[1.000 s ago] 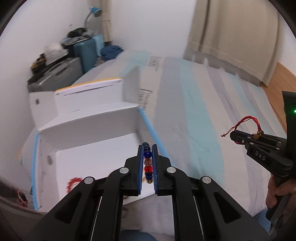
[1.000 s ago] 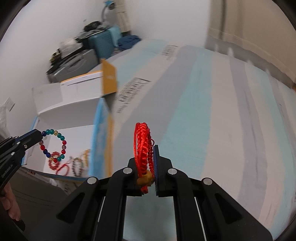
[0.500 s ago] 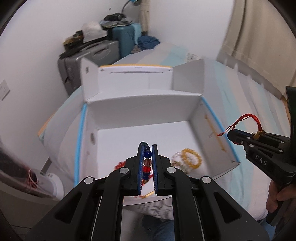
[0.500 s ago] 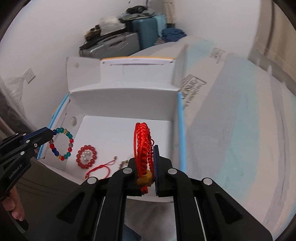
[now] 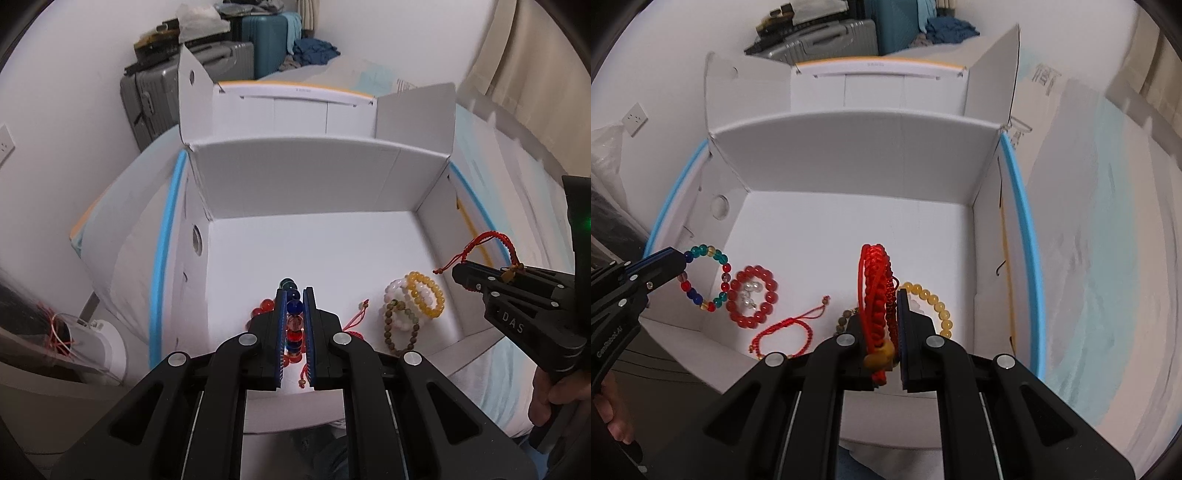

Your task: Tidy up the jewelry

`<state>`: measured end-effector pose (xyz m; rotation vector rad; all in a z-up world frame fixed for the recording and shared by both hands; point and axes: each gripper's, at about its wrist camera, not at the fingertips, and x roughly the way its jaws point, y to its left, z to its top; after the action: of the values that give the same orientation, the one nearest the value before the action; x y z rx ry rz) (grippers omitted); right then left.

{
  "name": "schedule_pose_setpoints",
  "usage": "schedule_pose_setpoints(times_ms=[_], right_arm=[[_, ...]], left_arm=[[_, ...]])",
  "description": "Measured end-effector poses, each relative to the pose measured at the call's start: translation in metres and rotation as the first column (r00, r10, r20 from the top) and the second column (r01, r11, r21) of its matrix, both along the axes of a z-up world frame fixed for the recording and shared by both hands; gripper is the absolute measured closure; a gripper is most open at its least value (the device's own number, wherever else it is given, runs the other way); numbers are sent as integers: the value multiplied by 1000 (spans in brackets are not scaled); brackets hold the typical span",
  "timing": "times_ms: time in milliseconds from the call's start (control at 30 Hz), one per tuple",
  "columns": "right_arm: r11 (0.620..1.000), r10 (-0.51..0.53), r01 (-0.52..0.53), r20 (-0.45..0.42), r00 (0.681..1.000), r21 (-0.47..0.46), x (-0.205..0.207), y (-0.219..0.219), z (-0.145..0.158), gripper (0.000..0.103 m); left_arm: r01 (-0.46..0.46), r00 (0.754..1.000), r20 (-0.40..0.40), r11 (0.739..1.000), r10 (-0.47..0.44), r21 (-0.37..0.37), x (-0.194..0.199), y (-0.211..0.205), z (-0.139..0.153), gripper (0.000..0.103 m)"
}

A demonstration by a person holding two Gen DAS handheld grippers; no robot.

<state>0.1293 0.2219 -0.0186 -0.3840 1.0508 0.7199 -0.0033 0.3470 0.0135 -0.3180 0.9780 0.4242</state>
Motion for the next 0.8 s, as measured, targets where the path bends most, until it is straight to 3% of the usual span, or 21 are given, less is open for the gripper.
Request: schedule_pose_setpoints(times_ms=[300, 333, 400, 467, 533, 667, 800], right_arm=[[999, 2, -3, -38, 999, -34, 4, 8, -19, 94], [999, 1, -3, -37, 999, -34, 4, 8, -19, 92], [1000, 3, -4, -37, 999, -26, 4, 7, -17, 76], [1000, 5, -5, -26, 1000, -2, 3, 6, -12, 57], [999, 11, -11, -14, 1000, 31, 1, 2, -5, 50], [998, 12, -14, 40, 999, 66, -7, -8, 13, 34], [996, -4, -3, 74, 997, 94, -14, -19, 27, 26]], left_arm=[[-18, 999, -38, 1000, 18, -7, 10, 7, -19, 94], [-25, 999, -36, 1000, 25, -3, 9, 7, -20, 94], [-37, 999, -33, 999, 37, 5, 8, 9, -18, 92], [-47, 999, -27, 999, 47, 5, 6, 10, -16, 77], [-54, 998, -11, 998, 54, 19, 3, 9, -11, 55], [-62, 998, 23, 997, 61, 46, -7, 5, 1, 41], [-68, 996, 67, 995, 63, 69, -19, -3, 16, 28]])
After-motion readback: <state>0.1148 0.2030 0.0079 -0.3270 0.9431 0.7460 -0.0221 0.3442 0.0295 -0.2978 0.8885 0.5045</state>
